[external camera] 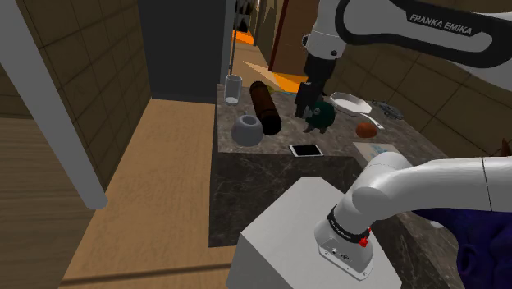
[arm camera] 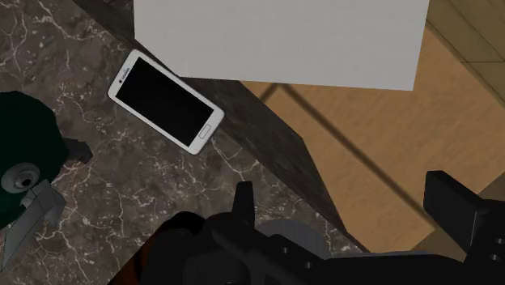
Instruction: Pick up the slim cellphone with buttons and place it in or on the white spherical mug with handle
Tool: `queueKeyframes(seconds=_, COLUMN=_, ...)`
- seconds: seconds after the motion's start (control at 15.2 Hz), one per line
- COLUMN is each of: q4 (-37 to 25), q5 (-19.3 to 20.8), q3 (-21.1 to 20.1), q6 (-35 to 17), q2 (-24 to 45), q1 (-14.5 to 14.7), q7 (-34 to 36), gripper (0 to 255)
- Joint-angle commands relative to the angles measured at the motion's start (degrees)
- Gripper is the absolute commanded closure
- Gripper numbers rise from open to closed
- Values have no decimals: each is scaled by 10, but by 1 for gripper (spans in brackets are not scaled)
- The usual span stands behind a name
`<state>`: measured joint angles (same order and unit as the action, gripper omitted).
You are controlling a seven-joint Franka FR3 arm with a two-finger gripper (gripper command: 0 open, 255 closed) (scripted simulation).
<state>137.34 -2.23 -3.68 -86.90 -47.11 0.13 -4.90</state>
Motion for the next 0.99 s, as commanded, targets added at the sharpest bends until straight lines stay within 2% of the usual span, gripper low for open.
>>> queueKeyframes(seconds=0.0, q4=0, q5=0, q3=0, q6=0, q2=0, q1=0, q7=0, gripper=0)
queueKeyframes(seconds=0.26, q4=63, q5=61, q3=-127, q6=-53, q2=6, q1=-5, q7=103, gripper=0)
queueKeyframes(seconds=0.53, q4=110, q5=127, q3=-257, q6=-93, q2=54, q1=-24, q7=222, gripper=0)
queueKeyframes(seconds=0.73, q4=131, q5=188, q3=-360, q6=-111, q2=120, q1=-62, q7=328, gripper=0)
queueKeyframes(seconds=0.92, q4=136, q5=270, q3=-473, q6=-104, q2=221, q1=-131, q7=458, gripper=0)
